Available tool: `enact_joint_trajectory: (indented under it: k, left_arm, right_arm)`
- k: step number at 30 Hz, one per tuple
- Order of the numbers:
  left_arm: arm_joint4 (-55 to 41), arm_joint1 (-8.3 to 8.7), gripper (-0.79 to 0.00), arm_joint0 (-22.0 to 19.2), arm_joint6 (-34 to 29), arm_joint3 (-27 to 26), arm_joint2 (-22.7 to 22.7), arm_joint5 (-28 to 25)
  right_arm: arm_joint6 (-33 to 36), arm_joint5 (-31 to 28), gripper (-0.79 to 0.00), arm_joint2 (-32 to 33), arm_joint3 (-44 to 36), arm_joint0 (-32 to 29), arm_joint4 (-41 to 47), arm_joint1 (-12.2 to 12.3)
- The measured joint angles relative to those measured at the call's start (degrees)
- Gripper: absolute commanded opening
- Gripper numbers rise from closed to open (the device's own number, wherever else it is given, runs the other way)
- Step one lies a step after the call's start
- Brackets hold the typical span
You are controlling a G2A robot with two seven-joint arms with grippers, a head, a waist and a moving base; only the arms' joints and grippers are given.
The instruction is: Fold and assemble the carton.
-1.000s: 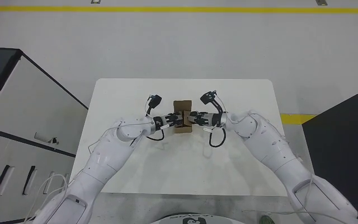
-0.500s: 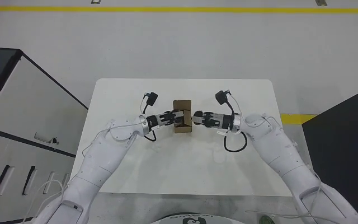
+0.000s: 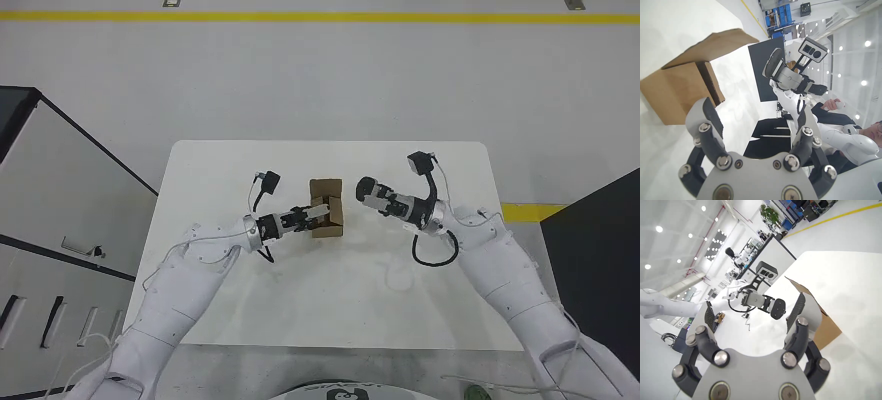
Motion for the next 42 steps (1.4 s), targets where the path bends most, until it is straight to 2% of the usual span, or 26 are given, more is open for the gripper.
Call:
enact_joint_trajectory:
  k: [5, 11, 19, 26, 33, 38, 42]
  left_arm:
    - [0.00, -0.02, 0.000, 0.03, 0.17, 0.03, 0.06, 0.21]
    - [-2.00, 0.32, 0.000, 2.43, -1.07, -0.52, -0.65, -1.43]
    - [-2.62, 1.01, 0.000, 5.56, -3.41, -1.62, -1.60, -2.40]
    - [-3.52, 0.57, 0.000, 5.46, -1.46, 0.46, 0.26, -2.03]
    - [-4.57, -0.09, 0.000, 3.65, -1.23, 3.65, 2.51, -3.07]
    - [-5.88, -0.34, 0.000, 2.46, -1.80, 5.62, 3.08, -3.77]
    - [-7.73, -0.60, 0.000, 1.65, 0.72, 7.26, 2.61, -3.93]
  right_arm:
    - [-0.28, 0.20, 0.000, 0.05, -0.18, -0.05, -1.34, -0.02]
    - [-0.68, 3.92, 0.000, 1.50, -1.04, 1.12, 3.04, 0.08]
    - [3.77, 10.97, 0.000, -1.10, 4.98, 8.13, 6.81, -1.28]
    - [1.60, 11.20, 0.000, -6.68, 13.75, 15.06, 4.24, -4.36]
    - [-1.28, 9.37, 0.000, -12.68, 23.31, 19.79, 3.98, -8.64]
    - [1.62, 8.23, 0.000, -15.69, 28.33, 21.65, 7.00, -11.45]
    - [5.36, 7.30, 0.000, -16.75, 32.20, 22.83, 10.35, -13.20]
